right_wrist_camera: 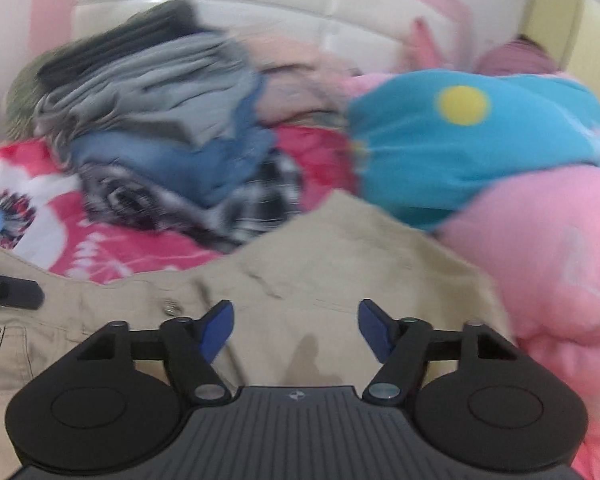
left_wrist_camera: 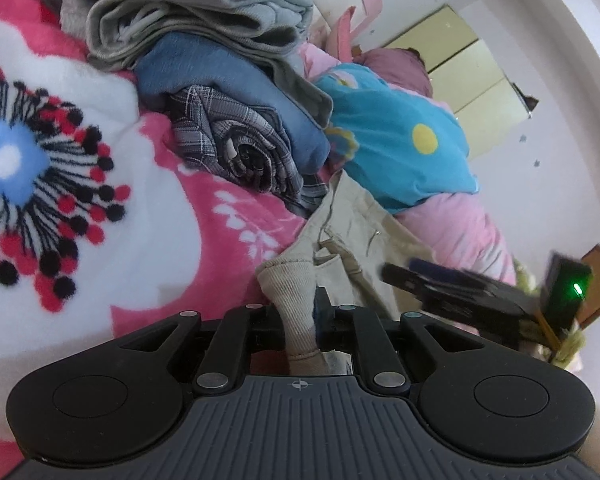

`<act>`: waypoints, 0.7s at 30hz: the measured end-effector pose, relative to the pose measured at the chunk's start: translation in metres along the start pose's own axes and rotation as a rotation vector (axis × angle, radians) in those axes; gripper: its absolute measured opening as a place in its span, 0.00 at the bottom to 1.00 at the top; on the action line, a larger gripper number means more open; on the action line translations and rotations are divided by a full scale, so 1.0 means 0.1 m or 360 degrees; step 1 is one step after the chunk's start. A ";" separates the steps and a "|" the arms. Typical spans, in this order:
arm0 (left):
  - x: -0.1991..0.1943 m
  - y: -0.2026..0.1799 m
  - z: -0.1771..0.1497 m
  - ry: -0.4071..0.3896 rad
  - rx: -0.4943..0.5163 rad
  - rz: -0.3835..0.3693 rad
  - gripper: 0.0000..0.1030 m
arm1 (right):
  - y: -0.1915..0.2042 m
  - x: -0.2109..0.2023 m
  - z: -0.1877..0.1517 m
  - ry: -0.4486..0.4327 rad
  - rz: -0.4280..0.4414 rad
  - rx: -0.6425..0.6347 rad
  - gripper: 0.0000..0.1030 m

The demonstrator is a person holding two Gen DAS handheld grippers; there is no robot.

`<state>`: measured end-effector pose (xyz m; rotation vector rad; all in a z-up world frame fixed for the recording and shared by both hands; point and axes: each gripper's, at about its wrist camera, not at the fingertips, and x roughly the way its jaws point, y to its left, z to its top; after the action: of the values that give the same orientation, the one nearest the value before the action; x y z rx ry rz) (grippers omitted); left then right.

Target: Fold clothes

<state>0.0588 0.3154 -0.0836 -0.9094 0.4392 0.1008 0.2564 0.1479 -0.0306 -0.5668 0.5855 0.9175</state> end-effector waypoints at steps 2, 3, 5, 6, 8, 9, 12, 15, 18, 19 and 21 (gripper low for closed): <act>0.02 0.01 0.01 0.0011 0.0009 0.0009 0.11 | 0.10 0.20 0.02 0.0042 0.0055 -0.0021 0.55; 0.02 0.02 0.01 0.0016 0.0013 0.0011 0.11 | 0.14 0.29 0.02 0.0066 0.0079 -0.0022 0.53; 0.03 0.02 0.02 0.0018 0.0018 0.0000 0.11 | 0.18 0.43 0.00 0.0117 0.0102 -0.0016 0.42; 0.04 0.02 0.03 0.0018 0.0021 -0.0006 0.11 | 0.18 0.49 -0.01 0.0141 0.0105 -0.0006 0.35; 0.04 0.02 0.03 0.0019 0.0026 -0.0017 0.10 | 0.16 0.57 -0.03 0.0162 0.0124 0.0057 0.22; 0.04 0.02 0.03 0.0020 0.0024 -0.0020 0.10 | 0.17 0.58 -0.03 0.0155 0.0126 0.0078 0.19; 0.03 0.04 0.04 0.0025 0.0010 -0.0024 0.10 | 0.24 0.51 -0.03 0.0072 0.0115 0.0094 0.05; 0.03 0.05 0.04 0.0024 0.0002 -0.0023 0.10 | 0.28 0.40 0.01 -0.0009 0.0088 0.0115 0.05; 0.02 0.06 0.04 0.0014 0.0001 -0.0026 0.10 | 0.24 0.33 0.06 -0.0065 0.0087 0.0183 0.05; 0.02 0.06 0.05 0.0009 -0.0001 -0.0026 0.10 | 0.22 0.32 0.08 -0.0087 0.0088 0.0203 0.05; 0.01 0.06 0.05 -0.0006 -0.0003 -0.0024 0.10 | 0.20 0.29 0.10 -0.0127 0.0096 0.0229 0.05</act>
<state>0.0597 0.3231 -0.0857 -0.9144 0.4289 0.0888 0.2553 0.1809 -0.0476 -0.3833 0.5940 0.9418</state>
